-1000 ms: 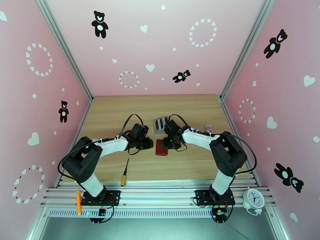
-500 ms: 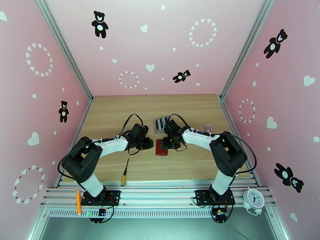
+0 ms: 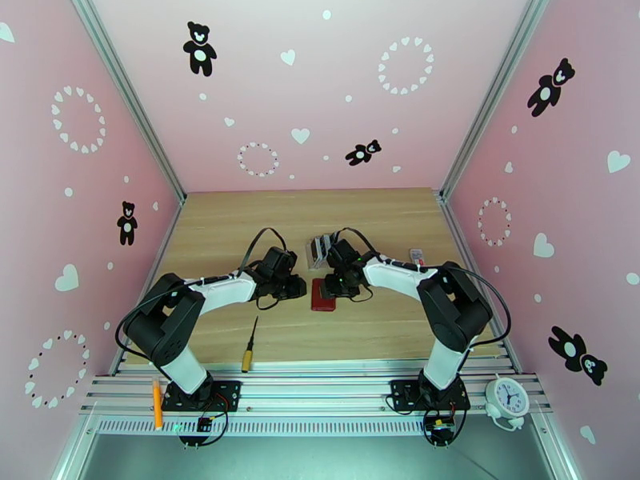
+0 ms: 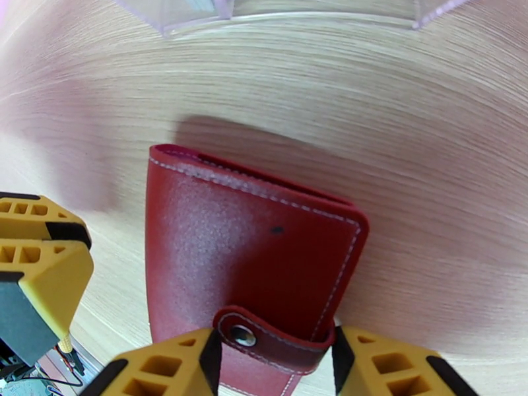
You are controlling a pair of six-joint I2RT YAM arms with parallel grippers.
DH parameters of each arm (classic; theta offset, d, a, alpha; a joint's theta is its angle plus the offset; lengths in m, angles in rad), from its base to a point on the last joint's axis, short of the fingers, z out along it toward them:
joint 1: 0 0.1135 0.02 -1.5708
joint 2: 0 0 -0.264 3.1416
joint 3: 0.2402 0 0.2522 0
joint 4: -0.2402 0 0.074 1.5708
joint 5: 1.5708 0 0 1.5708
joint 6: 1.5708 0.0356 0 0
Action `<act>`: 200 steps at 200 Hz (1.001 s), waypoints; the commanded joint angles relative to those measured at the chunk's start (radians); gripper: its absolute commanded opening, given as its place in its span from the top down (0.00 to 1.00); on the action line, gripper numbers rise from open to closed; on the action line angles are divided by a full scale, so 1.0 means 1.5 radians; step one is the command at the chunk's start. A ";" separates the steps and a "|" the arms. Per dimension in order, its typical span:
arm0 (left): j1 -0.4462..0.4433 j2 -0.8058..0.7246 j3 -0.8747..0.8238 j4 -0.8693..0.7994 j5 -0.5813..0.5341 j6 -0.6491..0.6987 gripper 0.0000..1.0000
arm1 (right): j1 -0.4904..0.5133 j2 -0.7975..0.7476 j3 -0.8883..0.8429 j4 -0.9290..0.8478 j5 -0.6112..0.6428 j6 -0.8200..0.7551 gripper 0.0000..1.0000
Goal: Put the credit cards into the card holder
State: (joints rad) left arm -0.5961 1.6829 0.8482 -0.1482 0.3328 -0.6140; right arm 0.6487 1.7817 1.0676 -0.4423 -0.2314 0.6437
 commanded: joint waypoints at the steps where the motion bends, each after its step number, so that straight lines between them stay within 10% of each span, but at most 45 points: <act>1: 0.006 -0.017 0.001 -0.006 0.003 0.003 0.76 | 0.004 0.003 0.018 -0.006 -0.003 -0.004 0.50; 121: 0.023 -0.056 0.028 -0.065 -0.019 0.032 0.75 | -0.012 -0.055 0.014 -0.044 0.049 -0.030 0.50; 200: 0.065 -0.115 0.080 -0.148 -0.058 0.080 0.38 | -0.054 -0.127 0.023 -0.042 0.045 -0.081 0.47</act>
State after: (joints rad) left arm -0.5209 1.5558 0.9199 -0.3107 0.2848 -0.5293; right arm 0.5919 1.6531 1.0714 -0.4835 -0.1753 0.5617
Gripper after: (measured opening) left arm 0.575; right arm 0.523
